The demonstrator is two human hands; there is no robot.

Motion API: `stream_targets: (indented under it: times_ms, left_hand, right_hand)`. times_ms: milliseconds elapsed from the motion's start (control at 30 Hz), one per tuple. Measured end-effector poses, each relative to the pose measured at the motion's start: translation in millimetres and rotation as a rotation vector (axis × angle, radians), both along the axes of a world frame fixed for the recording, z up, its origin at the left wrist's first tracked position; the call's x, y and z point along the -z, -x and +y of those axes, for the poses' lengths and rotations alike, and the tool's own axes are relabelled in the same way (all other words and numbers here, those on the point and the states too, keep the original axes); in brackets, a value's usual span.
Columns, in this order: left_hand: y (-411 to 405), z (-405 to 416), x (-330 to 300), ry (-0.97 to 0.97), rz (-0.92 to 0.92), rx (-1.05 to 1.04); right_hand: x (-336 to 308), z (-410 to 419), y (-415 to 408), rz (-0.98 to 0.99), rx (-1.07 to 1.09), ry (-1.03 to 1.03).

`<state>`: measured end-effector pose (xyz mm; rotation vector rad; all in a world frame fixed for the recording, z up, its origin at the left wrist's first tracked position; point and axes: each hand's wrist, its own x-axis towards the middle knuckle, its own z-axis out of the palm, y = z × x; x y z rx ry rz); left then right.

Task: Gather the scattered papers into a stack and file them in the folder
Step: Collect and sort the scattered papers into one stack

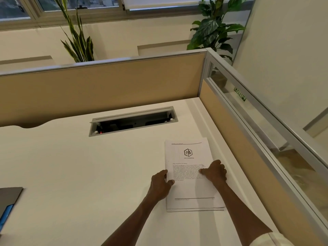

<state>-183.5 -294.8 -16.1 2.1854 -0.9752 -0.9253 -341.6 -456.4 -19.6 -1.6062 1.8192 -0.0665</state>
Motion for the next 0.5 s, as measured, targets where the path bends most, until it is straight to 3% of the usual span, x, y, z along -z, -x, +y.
stream_targets:
  times_ms: [300, 500]
  left_hand:
    - [-13, 7, 2, 0.042, -0.014, -0.089]
    - [-39, 20, -21, 0.178, 0.385, -0.319]
  right_hand:
    - [-1, 8, 0, -0.356, 0.035, -0.064]
    - [-26, 26, -3, -0.658, -0.144, -0.116]
